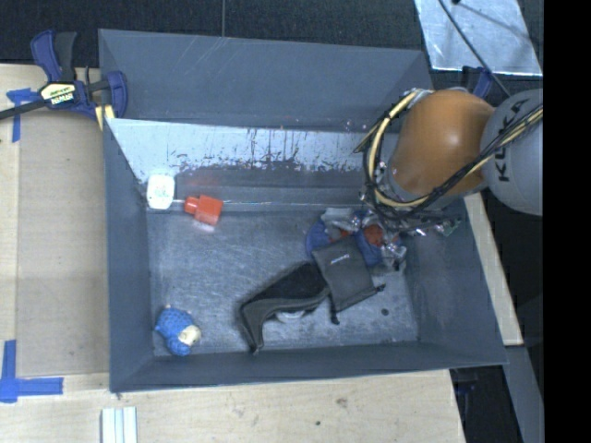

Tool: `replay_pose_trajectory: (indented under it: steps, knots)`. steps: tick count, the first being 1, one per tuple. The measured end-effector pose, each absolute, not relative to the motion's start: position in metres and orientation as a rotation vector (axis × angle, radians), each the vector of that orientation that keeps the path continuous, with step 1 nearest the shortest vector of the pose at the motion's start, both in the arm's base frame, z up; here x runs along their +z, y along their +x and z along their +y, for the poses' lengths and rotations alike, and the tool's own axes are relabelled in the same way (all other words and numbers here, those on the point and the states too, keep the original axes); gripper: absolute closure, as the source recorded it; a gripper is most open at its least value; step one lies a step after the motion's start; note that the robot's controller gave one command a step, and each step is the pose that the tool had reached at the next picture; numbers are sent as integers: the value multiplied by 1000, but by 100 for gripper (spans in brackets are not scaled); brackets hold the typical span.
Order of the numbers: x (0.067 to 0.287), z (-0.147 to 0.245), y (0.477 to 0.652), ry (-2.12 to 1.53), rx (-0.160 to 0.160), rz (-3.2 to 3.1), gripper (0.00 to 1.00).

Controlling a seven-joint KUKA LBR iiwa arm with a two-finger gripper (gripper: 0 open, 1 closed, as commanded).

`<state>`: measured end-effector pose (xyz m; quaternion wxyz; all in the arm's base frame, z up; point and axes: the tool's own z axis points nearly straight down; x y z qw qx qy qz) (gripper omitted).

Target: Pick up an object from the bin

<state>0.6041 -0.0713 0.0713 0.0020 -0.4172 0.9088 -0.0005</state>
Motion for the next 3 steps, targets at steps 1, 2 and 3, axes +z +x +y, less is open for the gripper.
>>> replay_pose_trajectory:
  steps: [1,2,3]
  knots:
    - [72,-112,619,-1374,0,2817,0]
    - [73,-111,619,-1374,0,2819,100]
    - [242,-119,598,-1301,-10,2848,100]
